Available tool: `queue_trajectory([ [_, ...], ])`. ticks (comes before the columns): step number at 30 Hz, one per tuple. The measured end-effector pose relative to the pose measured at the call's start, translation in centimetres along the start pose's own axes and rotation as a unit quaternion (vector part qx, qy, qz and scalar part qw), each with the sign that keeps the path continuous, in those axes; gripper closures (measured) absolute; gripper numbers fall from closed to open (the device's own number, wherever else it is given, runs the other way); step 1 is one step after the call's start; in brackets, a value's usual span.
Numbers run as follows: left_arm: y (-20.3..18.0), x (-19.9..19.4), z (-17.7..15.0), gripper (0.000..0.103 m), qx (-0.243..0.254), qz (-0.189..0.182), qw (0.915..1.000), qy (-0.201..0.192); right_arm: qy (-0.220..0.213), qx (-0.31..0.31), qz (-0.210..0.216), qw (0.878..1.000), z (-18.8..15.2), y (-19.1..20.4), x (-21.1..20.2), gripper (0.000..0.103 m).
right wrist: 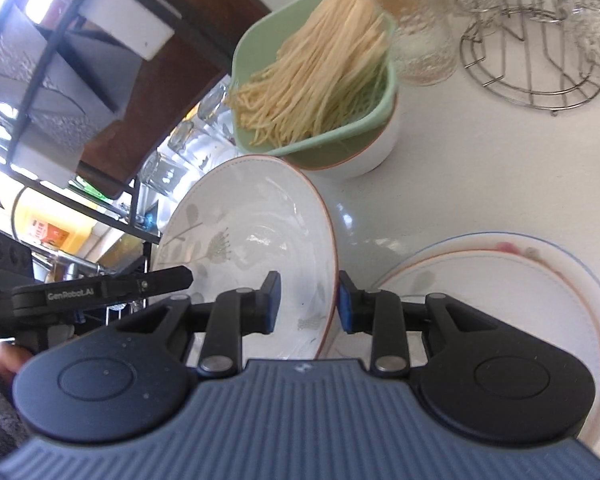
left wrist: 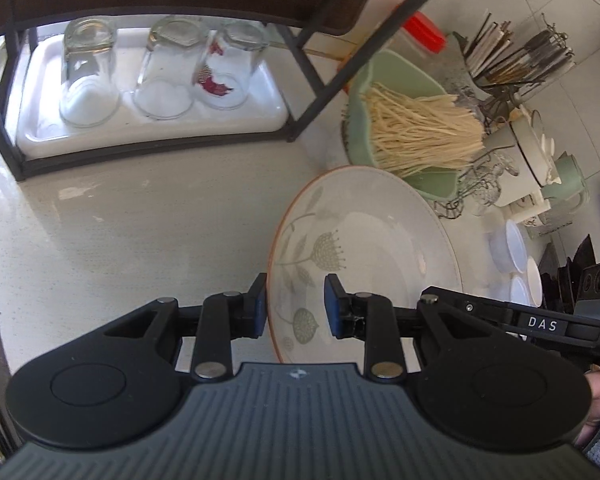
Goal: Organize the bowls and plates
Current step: 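Lift the second leaf-pattern plate with both grippers and carry it toward the stack, then lower the leaf-pattern plate onto the plate stack with both grippers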
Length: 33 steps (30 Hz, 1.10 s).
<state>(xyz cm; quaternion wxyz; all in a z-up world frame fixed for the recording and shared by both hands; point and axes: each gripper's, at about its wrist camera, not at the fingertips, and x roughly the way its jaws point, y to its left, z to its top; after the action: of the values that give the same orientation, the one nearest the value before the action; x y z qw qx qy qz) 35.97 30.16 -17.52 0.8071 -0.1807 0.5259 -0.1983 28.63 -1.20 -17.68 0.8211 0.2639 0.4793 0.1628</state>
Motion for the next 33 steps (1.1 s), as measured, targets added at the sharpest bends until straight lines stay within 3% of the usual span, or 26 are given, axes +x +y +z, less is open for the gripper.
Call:
queue_trajectory([
  [6,-2.9,1.9,-0.9,0.071,0.017,-0.023,0.9995,0.012,-0.011,-0.011,-0.024,1.0,-0.5,-2.1,-2.6,0.071],
  [12,-6.1,3.0,-1.7,0.071,0.015,-0.01,0.9998,0.001,-0.004,-0.01,-0.023,1.0,-0.9,-4.8,-4.3,0.071],
  [21,-9.7,4.7,-3.5,0.071,0.036,-0.005,0.9992,0.018,0.007,-0.017,-0.041,0.999,-2.2,-7.5,-6.5,0.071],
  [33,-12.0,7.1,-6.3,0.071,0.011,-0.01,0.9989,0.045,0.026,-0.043,-0.071,0.996,-3.5,-10.0,-8.8,0.071],
])
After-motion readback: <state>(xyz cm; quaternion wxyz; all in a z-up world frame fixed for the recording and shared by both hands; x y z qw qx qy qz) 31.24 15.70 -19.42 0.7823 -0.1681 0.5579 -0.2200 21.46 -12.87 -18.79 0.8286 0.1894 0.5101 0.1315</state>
